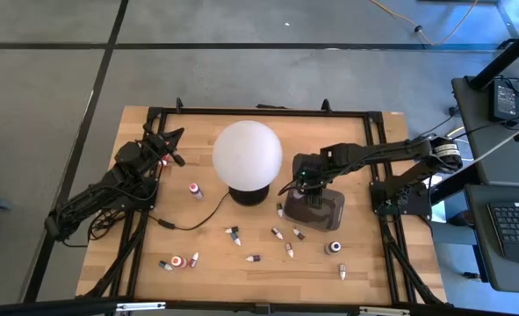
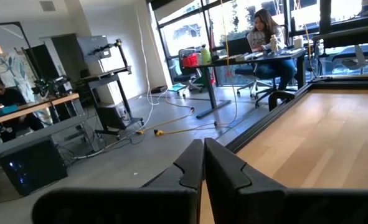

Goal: Pick & Place food coloring
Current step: Put the large purple food coloring bottle into the black container

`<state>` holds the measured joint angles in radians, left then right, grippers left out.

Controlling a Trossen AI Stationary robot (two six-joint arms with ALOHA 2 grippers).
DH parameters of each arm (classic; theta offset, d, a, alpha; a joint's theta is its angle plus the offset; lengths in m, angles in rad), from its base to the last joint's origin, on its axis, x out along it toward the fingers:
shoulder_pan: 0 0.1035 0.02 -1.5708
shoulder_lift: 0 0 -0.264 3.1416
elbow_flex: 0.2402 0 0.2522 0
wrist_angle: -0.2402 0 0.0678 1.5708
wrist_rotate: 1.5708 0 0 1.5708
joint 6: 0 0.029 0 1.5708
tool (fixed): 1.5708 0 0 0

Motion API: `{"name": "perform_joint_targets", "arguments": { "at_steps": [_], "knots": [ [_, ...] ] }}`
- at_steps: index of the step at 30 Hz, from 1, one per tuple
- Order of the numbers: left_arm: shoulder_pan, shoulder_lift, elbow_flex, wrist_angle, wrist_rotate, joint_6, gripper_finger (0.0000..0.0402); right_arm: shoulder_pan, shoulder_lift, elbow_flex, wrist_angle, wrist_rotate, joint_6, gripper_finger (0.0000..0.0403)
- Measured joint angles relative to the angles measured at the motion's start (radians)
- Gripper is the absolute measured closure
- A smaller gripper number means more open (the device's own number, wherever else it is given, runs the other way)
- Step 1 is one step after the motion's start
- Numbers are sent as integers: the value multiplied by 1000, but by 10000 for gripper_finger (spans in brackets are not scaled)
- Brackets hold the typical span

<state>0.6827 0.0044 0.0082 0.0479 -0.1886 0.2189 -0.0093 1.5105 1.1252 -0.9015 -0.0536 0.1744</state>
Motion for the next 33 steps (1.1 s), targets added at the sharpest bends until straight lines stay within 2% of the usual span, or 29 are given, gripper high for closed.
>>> {"name": "perform_joint_targets", "arguments": {
  "at_steps": [8,22,27,33],
  "knots": [
    [0,0,0,0,0,0,393,0,0,-62,84,16,-26,271],
    [0,0,0,0,0,1,393,0,0,-68,91,19,-79,271],
    [0,0,0,0,0,1,390,0,0,-68,92,79,-74,271],
    [0,0,0,0,0,1,391,-1,0,-68,94,86,-79,271]
  ]
}}
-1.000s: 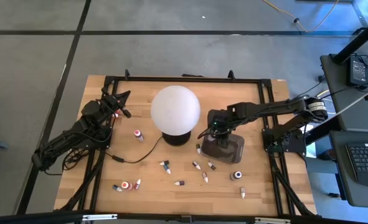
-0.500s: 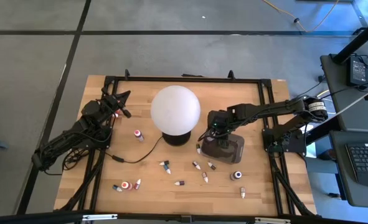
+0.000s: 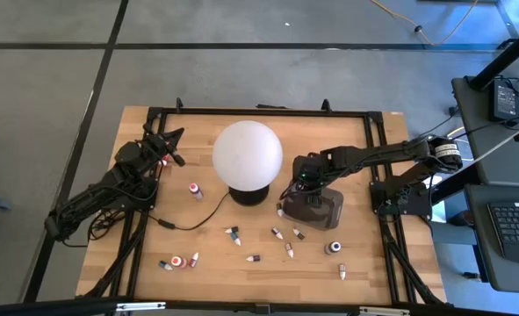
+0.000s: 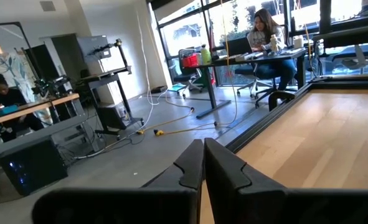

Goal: Pick & Place food coloring
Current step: Put the large purple food coloring bottle into the black container, then put the large blue food coloring bottle into the black container

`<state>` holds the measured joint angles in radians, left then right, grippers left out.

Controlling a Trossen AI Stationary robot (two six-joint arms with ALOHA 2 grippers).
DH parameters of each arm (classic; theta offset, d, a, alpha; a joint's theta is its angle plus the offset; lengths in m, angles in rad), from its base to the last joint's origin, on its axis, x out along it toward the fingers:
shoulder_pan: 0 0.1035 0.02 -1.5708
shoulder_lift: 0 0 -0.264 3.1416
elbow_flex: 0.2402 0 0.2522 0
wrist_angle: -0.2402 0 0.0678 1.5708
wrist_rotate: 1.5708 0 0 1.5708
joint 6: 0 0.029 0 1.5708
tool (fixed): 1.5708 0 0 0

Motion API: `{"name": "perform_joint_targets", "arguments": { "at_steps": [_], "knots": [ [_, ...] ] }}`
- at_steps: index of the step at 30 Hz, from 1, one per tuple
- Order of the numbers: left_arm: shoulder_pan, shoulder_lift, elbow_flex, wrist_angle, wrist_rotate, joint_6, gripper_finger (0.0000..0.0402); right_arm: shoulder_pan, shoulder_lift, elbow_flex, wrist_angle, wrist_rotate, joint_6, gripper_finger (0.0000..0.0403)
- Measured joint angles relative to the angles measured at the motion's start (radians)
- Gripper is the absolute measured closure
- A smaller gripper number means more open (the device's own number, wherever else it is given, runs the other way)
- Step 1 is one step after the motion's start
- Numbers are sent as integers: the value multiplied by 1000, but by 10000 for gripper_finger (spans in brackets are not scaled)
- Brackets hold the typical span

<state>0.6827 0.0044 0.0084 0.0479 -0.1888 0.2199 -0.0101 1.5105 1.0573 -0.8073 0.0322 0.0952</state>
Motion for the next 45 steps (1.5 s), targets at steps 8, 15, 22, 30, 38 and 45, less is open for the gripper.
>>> {"name": "perform_joint_targets", "arguments": {
  "at_steps": [8,15,22,30,38,45],
  "knots": [
    [0,0,0,0,0,0,390,0,0,0,0,0,0,271],
    [0,0,0,0,0,1,392,0,0,0,0,0,1,271],
    [0,0,0,0,0,0,391,0,0,0,0,1,1,271],
    [0,0,0,0,0,0,392,0,0,0,-1,1,1,232],
    [0,0,0,0,0,0,389,0,0,0,-1,1,1,211],
    [0,0,0,0,0,0,393,0,0,92,-143,1,6,210]
  ]
}}
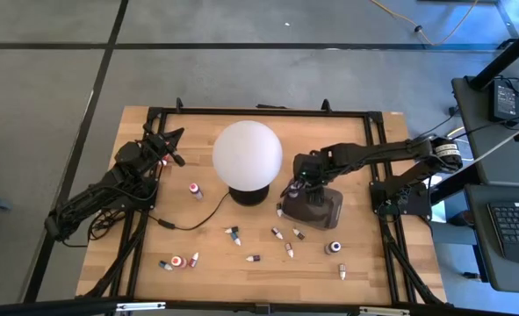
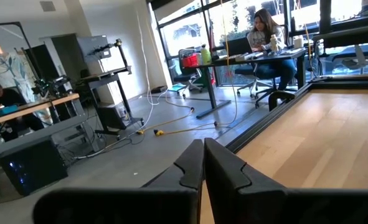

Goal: Pick & Place food coloring
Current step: Put the large blue food coloring bottle into the black container

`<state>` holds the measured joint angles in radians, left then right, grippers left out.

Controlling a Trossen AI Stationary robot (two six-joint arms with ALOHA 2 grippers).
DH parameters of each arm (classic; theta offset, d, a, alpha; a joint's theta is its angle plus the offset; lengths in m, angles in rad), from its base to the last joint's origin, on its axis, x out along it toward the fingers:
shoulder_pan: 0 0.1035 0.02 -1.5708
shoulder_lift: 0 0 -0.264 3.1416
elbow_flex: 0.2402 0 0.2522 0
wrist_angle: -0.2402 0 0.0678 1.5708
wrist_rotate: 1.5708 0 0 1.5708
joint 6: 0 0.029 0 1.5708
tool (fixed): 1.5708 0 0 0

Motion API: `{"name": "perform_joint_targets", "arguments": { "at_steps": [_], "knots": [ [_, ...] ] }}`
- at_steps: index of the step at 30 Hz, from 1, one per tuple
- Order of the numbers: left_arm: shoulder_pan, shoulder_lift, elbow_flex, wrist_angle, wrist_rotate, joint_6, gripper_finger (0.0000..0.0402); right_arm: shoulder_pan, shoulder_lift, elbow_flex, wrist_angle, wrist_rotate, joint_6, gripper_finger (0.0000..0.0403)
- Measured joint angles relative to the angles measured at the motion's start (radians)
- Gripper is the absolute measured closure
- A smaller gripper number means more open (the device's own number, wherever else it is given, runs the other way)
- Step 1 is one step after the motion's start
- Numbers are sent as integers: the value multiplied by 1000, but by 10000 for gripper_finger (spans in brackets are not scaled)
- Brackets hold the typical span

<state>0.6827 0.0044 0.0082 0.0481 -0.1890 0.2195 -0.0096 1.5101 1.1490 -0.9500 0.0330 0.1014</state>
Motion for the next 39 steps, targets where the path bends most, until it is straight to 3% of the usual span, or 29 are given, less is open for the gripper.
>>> {"name": "perform_joint_targets", "arguments": {
  "at_steps": [5,12,18,24,39],
  "knots": [
    [0,0,0,0,0,0,391,47,-4,112,-153,2,52,210],
    [0,0,0,0,0,0,391,236,-79,135,-246,-41,130,210],
    [0,0,0,0,0,0,392,476,-174,136,-249,-61,128,210],
    [0,0,0,0,0,0,389,646,-150,136,-164,-54,103,210],
    [0,0,0,0,0,0,390,741,-5,121,-132,12,167,210]
  ]
}}
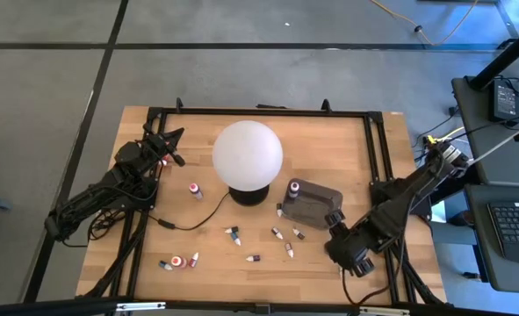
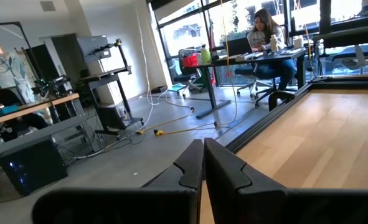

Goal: Pick & Place food coloring
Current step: Put the large blue food coloring bottle into the black container

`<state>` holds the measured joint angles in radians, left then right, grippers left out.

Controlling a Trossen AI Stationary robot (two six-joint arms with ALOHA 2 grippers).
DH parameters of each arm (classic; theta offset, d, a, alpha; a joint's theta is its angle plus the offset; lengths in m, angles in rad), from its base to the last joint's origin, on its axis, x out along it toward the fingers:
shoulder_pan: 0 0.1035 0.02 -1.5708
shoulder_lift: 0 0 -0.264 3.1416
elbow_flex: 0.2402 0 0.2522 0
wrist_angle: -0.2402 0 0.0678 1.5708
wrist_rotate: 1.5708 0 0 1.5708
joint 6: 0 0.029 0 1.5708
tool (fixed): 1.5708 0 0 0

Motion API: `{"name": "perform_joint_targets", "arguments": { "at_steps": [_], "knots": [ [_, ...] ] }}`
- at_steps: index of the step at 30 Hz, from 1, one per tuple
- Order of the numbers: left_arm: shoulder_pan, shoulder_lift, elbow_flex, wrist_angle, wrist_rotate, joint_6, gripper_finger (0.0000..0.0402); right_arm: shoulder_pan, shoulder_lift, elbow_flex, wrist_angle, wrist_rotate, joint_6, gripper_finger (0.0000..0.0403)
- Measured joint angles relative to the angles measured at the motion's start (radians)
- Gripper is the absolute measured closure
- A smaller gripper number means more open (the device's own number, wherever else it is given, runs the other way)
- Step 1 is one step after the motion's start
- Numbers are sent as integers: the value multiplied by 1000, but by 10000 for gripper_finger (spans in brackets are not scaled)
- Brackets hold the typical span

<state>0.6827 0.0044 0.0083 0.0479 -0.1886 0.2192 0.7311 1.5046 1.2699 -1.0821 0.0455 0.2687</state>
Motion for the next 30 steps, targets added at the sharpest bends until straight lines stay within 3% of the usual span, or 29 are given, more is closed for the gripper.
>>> {"name": "perform_joint_targets", "arguments": {
  "at_steps": [6,30],
  "knots": [
    [0,0,0,0,0,0,393,7,5,-83,38,-5,41,210],
    [0,0,0,0,0,-60,390,6,-2,-180,142,-49,-34,210]
  ]
}}
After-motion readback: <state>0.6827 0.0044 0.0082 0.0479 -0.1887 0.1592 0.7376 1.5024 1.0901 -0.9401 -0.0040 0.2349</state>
